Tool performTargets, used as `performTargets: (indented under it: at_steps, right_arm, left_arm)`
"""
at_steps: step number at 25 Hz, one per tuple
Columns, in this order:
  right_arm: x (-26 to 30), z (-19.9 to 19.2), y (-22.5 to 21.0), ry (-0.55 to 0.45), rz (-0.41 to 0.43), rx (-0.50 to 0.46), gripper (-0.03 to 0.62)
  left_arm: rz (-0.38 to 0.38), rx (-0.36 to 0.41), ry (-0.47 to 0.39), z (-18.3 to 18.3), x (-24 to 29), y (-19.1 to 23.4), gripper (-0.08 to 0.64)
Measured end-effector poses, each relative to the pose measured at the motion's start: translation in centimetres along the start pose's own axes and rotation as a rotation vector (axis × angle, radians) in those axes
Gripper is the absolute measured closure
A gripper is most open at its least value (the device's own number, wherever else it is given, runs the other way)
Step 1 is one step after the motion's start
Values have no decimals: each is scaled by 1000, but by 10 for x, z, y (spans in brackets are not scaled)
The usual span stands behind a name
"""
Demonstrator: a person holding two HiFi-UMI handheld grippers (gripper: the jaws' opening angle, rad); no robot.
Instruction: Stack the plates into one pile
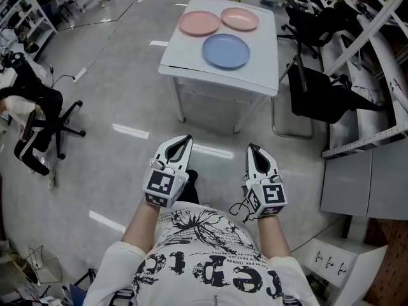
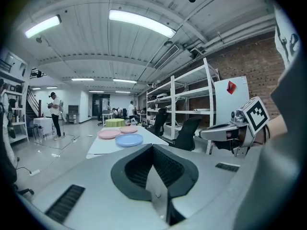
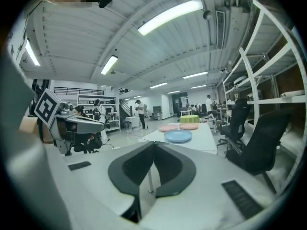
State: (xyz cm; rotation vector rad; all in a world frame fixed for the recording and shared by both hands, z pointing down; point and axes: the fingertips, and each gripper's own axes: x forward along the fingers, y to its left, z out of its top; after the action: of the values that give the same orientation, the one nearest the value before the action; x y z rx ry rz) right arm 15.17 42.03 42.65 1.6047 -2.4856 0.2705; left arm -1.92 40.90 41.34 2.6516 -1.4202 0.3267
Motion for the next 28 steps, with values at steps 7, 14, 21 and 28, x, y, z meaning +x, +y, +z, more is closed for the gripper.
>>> performTargets:
  at_steps: [7,14,21,28]
  right_arm:
    - [83,10,-21,39,-80,15,584]
    - [195,38,-35,56,-143,20,584]
    - [313,65,-33,61,-160,14,584]
    - [395,80,-39,92,-156,-3,584]
  left_arm:
    - [-62,-8,-19,19,73,71,554]
    - [-122,-13,-14,41,158,169,554]
    - [-148,-2,-15,61,226,271,554]
    - [-131,-38,-5,62,269,340,554]
